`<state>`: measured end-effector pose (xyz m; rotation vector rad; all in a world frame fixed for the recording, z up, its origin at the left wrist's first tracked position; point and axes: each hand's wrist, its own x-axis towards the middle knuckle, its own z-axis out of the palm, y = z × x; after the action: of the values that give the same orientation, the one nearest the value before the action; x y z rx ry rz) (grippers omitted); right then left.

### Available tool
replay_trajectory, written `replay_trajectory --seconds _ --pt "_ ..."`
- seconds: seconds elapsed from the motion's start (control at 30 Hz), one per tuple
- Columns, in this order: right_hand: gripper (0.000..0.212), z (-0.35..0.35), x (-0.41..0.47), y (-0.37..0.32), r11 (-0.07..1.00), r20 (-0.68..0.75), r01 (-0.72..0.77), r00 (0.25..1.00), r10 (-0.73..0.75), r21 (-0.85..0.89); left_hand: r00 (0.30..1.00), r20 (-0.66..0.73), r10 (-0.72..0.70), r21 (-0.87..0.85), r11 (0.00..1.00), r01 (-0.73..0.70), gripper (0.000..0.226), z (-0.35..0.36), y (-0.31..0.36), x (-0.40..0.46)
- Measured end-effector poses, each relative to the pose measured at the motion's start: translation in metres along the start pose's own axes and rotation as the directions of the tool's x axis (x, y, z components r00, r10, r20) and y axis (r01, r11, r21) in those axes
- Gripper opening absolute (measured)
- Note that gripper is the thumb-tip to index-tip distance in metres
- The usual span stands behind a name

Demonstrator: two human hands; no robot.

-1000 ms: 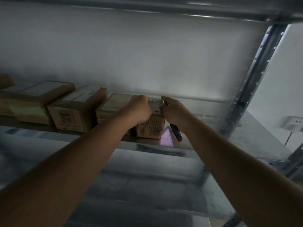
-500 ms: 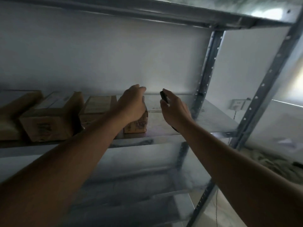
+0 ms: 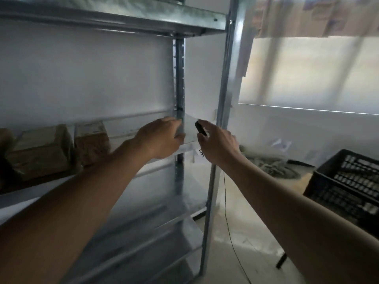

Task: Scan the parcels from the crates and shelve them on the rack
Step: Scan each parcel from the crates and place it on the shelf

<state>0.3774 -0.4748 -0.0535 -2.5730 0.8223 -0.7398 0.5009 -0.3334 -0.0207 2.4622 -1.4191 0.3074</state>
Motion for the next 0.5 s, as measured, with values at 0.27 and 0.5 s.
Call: replay_trajectory --seconds 0.27,0.5 --pt "0.052 -0.087 -0.068 0.139 0.976 -0.018 -0.202 0.979 0.201 -0.078 0.982 0.081 0.169 -0.089 0.983 -0.162 0.058 0.052 0.162 0.014" --pt "0.053 -0.147 -0.125 0.256 0.939 -0.059 -0.313 0.95 0.307 -0.143 0.942 0.163 0.295 -0.126 0.953 -0.276 0.058 0.105 0.292 0.031"
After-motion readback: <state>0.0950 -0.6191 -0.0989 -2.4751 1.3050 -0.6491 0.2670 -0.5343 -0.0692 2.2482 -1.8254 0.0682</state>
